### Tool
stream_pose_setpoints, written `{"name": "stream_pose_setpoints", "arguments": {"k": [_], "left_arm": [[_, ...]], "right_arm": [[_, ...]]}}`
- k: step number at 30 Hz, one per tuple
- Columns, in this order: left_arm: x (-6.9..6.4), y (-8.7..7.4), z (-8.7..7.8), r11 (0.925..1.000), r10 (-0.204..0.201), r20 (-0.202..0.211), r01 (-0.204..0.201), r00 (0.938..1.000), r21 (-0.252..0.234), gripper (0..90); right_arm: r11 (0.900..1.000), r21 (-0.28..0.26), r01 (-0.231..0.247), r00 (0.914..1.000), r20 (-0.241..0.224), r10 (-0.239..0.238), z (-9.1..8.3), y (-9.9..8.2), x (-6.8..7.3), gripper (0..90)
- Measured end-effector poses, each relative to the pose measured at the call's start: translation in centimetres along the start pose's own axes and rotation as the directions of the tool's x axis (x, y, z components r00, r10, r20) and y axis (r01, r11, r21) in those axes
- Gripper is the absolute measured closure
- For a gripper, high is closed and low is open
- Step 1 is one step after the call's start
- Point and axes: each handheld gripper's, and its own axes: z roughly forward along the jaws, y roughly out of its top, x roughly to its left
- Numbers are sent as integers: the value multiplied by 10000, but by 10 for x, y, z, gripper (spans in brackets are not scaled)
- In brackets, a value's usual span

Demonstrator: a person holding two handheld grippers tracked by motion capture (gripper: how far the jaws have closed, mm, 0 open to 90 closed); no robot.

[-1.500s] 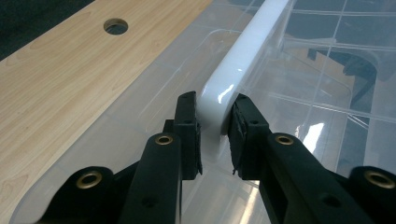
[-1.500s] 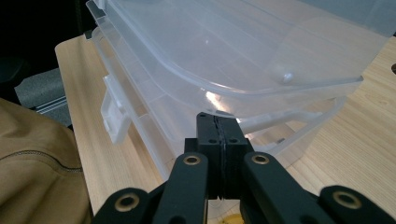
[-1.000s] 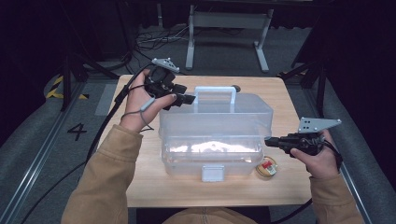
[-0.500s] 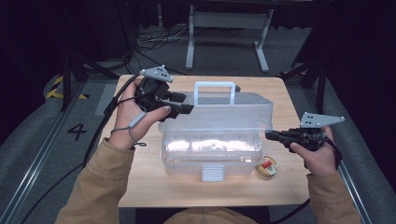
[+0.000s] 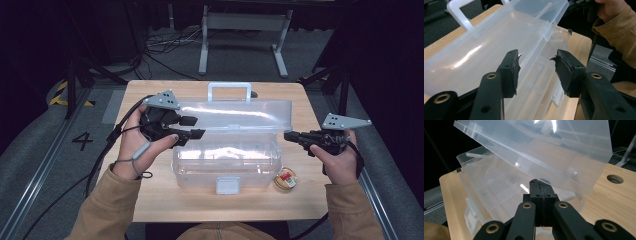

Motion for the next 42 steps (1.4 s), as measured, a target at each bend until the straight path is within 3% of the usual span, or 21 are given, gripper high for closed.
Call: {"name": "stream_pose_setpoints", "arguments": {"k": [9,18,21,27,32,36,42], "left_arm": [[-6,-20,3,9997,-22,-148,19,9999,-237,585],[5,-46,13,9982,-459,-585,435,9972,-415,616],[13,-52,15,9969,-599,-956,546,9936,-571,639],[28,-65,22,9918,-1011,-1760,852,9792,-953,740],[31,-69,21,9874,-1070,-2147,783,9708,-1378,807],[33,-70,19,9846,-1210,-2162,895,9688,-1499,858],[36,-69,21,9859,-1165,-2236,854,9677,-1440,864]], "right_arm": [[9999,-122,-11,9995,309,15,4,6,-2,900],[9992,-396,-47,9973,727,76,11,13,-1,900],[9983,-561,-146,9968,781,190,11,14,-1,900],[9979,-649,61,9975,711,-15,9,8,1,900],[9977,-654,174,9973,722,-126,6,7,2,900],[9980,-610,165,9980,622,-127,5,5,2,900],[9982,-557,224,9983,547,-194,4,5,4,900]]}}
